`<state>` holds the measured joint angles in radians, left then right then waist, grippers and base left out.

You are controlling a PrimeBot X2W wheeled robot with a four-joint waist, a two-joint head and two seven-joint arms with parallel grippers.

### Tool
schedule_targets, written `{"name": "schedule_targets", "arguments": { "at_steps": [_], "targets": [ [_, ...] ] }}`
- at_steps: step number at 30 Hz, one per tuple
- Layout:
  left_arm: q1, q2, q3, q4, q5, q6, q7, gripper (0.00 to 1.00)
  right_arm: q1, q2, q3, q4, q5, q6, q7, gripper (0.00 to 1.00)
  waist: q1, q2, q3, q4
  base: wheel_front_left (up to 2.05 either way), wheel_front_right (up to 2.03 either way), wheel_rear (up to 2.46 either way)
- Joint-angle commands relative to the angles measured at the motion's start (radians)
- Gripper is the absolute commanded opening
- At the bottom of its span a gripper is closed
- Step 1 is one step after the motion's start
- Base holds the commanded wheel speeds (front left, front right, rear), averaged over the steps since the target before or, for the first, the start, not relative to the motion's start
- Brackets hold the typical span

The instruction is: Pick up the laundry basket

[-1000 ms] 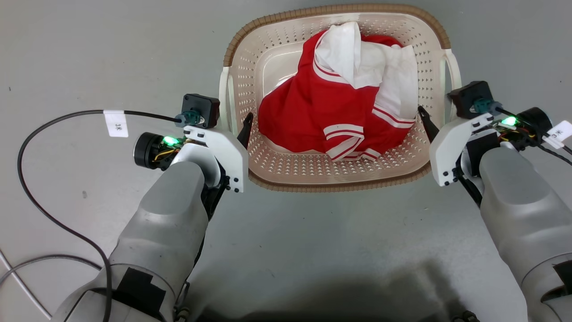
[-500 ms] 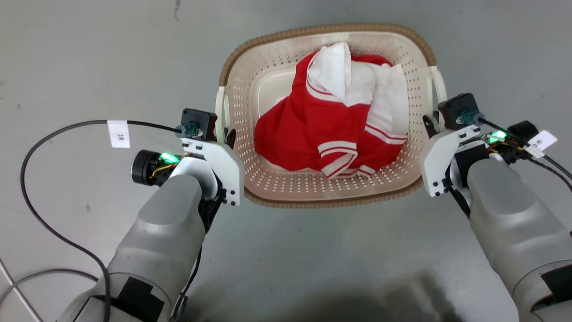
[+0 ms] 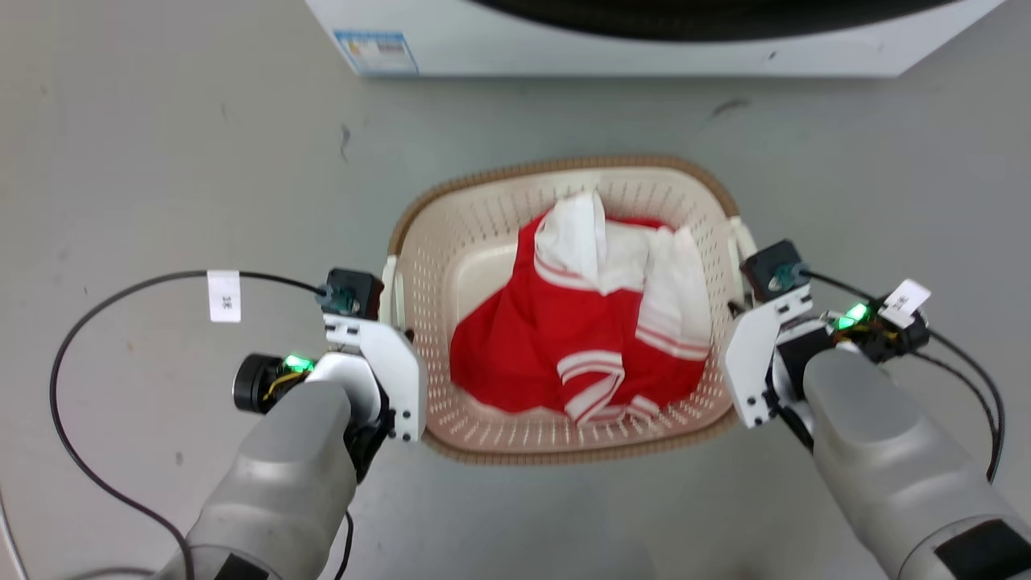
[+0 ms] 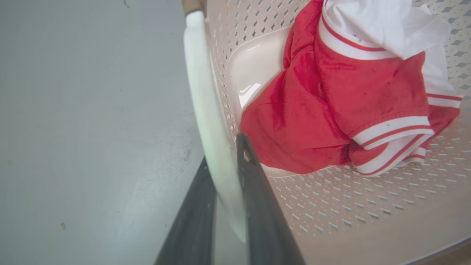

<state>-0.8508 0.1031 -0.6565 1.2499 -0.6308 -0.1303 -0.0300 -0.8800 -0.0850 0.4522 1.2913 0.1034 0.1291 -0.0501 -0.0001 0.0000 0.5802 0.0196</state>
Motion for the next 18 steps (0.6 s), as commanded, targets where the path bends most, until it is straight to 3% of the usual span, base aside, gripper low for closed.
{"name": "schedule_targets", "arguments": {
  "at_steps": [1,18],
  "targets": [
    [0.016,0.001,-0.014,-0.01,-0.007,0.0,0.014,0.0,0.015,0.015,0.018,-0.005,0.01,0.003,0.005,0.0,0.0001,0.0,-0.067,-0.012,0.0,0.0,0.0],
    [0.154,0.059,-0.13,-0.078,-0.178,-0.001,0.2,0.0,0.155,0.031,0.253,-0.04,0.261,0.003,0.201,0.0,0.0001,0.0,-0.348,-0.025,0.0,0.0,0.0]
  ]
}}
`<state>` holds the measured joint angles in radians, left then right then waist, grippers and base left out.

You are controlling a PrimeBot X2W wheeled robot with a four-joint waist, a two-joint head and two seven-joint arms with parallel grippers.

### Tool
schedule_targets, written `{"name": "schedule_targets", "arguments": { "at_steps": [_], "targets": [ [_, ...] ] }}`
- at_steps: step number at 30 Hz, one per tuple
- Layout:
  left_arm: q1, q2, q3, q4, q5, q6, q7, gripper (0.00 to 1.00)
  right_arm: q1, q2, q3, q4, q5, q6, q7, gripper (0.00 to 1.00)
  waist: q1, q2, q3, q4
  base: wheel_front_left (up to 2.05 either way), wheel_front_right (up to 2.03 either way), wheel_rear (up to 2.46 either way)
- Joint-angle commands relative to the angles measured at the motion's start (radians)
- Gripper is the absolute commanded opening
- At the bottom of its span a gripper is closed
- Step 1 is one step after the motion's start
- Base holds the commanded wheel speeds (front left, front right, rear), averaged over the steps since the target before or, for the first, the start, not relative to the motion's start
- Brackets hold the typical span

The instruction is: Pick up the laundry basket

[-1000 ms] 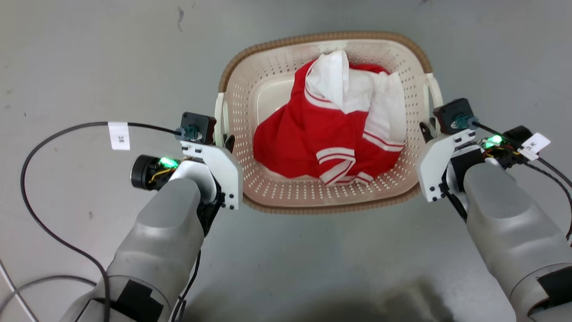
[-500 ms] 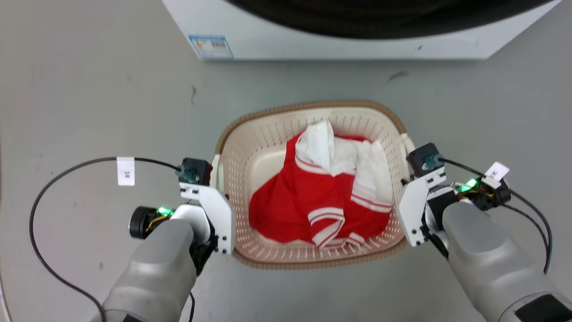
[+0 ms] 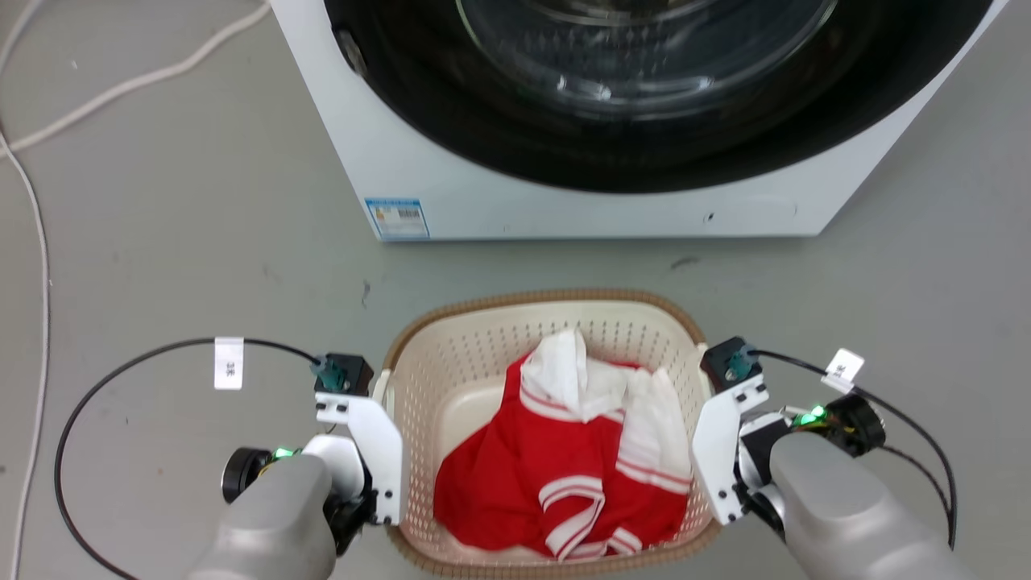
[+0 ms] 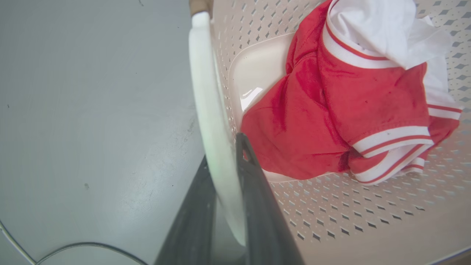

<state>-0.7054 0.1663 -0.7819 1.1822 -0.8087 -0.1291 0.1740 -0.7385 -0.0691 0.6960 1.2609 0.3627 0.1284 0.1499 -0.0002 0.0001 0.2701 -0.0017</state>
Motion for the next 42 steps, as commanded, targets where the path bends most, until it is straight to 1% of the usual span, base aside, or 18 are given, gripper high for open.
{"name": "schedule_targets", "arguments": {
  "at_steps": [1,12,16,29,42],
  "targets": [
    [0.015,-0.001,-0.01,-0.012,-0.009,-0.002,0.002,0.0,0.021,0.013,0.025,-0.017,0.018,0.004,0.013,0.0,0.0002,-0.0001,-0.051,-0.005,0.0,0.0,0.0],
    [0.095,0.009,-0.07,-0.012,-0.088,-0.002,0.054,0.0,0.093,-0.026,0.185,-0.079,0.199,0.005,0.097,0.0,0.0002,-0.0001,-0.204,-0.021,0.0,0.0,0.0],
    [0.11,0.017,-0.09,-0.015,-0.108,-0.002,0.067,0.0,0.109,-0.041,0.234,-0.095,0.258,0.005,0.119,0.0,0.0002,-0.0001,-0.244,-0.026,0.0,0.0,0.0],
    [0.134,0.026,-0.142,-0.007,-0.16,-0.002,0.076,0.0,0.124,-0.062,0.363,-0.104,0.395,0.007,0.132,0.0,0.0002,-0.0001,-0.296,-0.035,0.0,0.0,0.0],
    [0.142,0.032,-0.184,0.004,-0.196,-0.002,0.058,0.0,0.127,-0.062,0.452,-0.089,0.49,0.007,0.113,0.0,0.0002,-0.0001,-0.321,-0.039,0.0,0.0,0.0]
  ]
}}
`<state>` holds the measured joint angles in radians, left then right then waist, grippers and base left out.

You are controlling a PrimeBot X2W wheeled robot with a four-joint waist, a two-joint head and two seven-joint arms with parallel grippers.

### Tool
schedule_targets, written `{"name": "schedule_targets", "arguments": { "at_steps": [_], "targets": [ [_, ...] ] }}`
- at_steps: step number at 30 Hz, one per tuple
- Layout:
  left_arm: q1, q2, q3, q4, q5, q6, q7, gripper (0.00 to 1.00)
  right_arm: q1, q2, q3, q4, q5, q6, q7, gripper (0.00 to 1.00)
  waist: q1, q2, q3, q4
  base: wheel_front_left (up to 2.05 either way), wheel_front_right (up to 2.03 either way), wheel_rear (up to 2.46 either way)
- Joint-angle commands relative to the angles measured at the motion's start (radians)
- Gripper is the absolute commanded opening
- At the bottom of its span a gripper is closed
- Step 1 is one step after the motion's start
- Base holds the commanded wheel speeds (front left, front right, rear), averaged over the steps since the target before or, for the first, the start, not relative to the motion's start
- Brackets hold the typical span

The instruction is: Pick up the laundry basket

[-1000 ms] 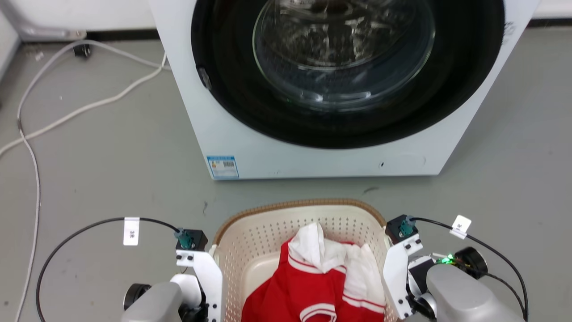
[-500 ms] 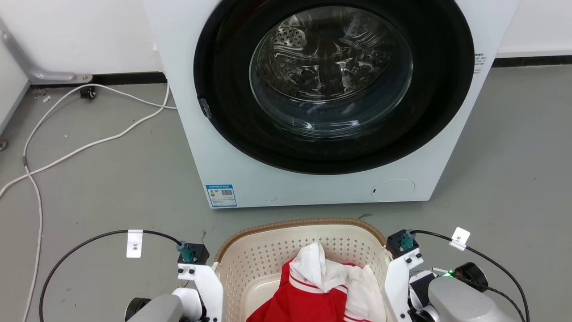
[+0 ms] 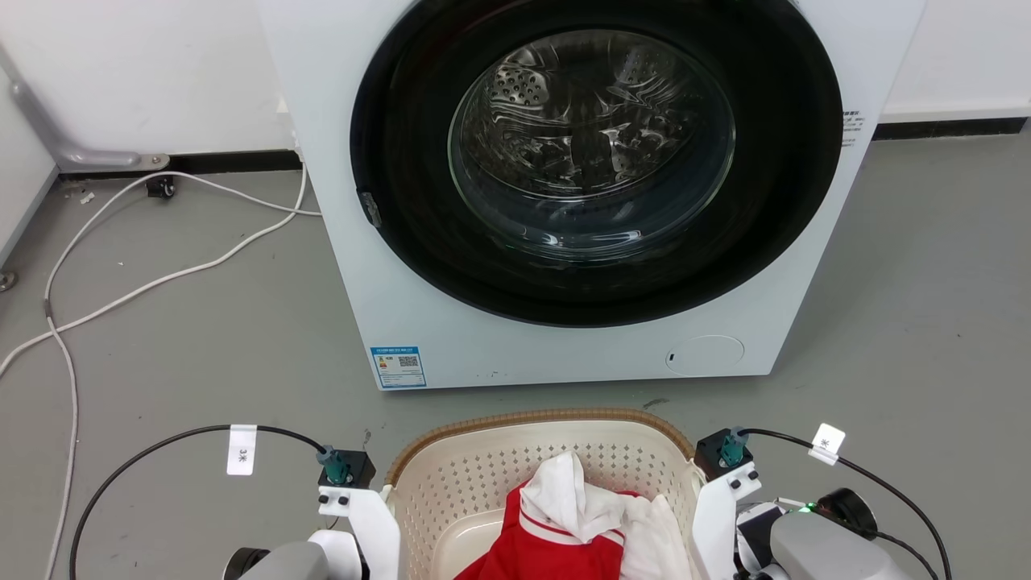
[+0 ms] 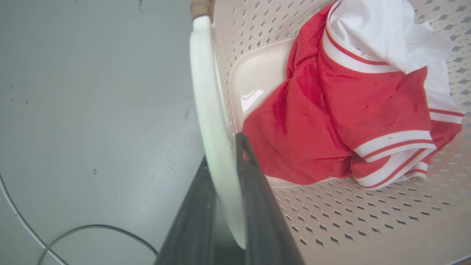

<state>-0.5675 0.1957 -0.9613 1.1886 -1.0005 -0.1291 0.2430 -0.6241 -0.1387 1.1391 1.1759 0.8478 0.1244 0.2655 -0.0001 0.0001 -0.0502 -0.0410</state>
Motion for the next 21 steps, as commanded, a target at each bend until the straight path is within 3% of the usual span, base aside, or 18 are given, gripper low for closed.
{"name": "schedule_targets", "arguments": {
  "at_steps": [1,21],
  "targets": [
    [0.005,0.002,-0.008,-0.002,-0.005,-0.002,-0.012,0.0,0.012,0.008,0.015,-0.003,0.01,0.011,-0.005,0.0,0.0001,-0.0001,-0.002,0.001,0.0,0.0,0.0],
    [-0.004,0.01,-0.056,0.008,-0.054,-0.002,-0.025,0.0,-0.013,0.012,0.096,0.015,0.092,0.012,-0.025,0.0,0.0001,-0.0001,-0.01,-0.002,0.0,0.0,0.0]
  ]
}}
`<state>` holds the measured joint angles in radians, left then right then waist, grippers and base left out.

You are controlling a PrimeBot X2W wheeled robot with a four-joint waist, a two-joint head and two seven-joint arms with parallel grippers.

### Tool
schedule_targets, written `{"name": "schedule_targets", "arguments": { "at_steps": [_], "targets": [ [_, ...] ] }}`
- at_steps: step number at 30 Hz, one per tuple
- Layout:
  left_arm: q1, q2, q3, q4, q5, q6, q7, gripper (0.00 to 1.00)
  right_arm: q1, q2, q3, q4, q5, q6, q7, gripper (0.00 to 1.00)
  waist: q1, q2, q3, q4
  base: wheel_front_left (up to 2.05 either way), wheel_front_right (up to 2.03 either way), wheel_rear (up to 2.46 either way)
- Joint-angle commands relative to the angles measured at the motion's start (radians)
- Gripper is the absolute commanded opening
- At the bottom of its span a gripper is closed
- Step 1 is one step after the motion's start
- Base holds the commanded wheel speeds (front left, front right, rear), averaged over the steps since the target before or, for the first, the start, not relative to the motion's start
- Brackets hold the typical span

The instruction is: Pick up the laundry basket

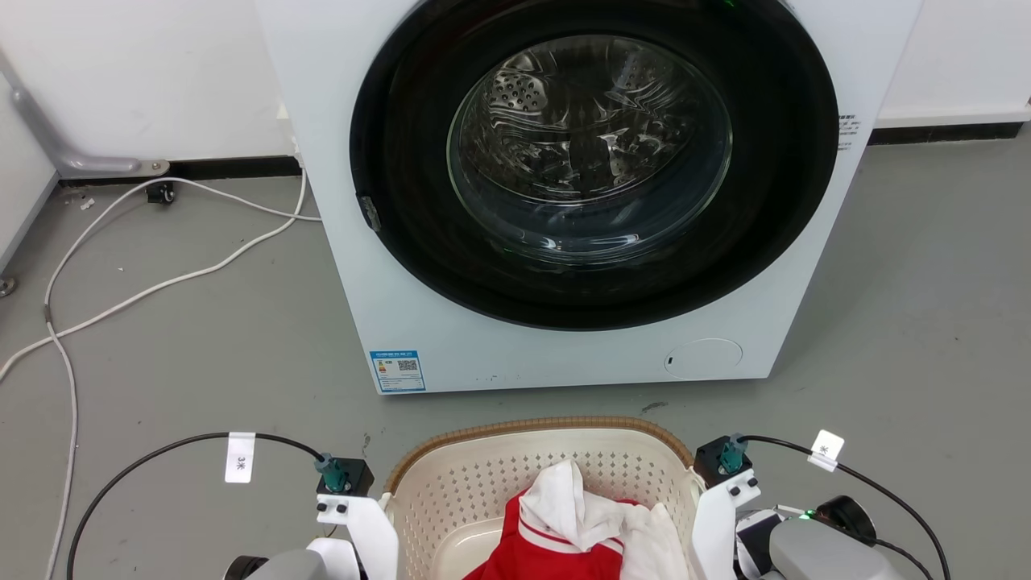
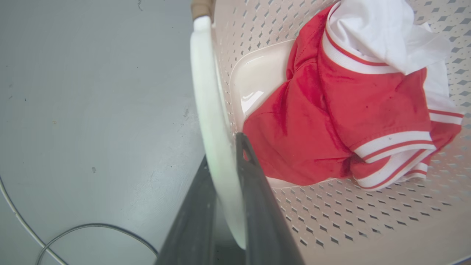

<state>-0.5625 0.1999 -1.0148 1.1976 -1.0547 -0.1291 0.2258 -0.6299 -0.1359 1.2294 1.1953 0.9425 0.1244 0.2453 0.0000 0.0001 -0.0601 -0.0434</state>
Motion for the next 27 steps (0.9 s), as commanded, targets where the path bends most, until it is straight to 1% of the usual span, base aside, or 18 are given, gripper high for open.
{"name": "schedule_targets", "arguments": {
  "at_steps": [1,27],
  "targets": [
    [-0.01,0.005,-0.004,-0.001,-0.001,-0.002,-0.008,0.0,-0.007,0.009,0.008,-0.004,0.001,0.012,-0.006,0.0,0.0,-0.0001,0.0,0.0,0.0,0.0,0.0],
    [-0.024,0.008,-0.058,0.009,-0.052,-0.001,-0.031,0.0,-0.012,0.01,0.046,0.004,0.038,0.012,-0.021,0.0,0.0,-0.0001,0.006,-0.002,0.0,0.0,0.0]
  ]
}}
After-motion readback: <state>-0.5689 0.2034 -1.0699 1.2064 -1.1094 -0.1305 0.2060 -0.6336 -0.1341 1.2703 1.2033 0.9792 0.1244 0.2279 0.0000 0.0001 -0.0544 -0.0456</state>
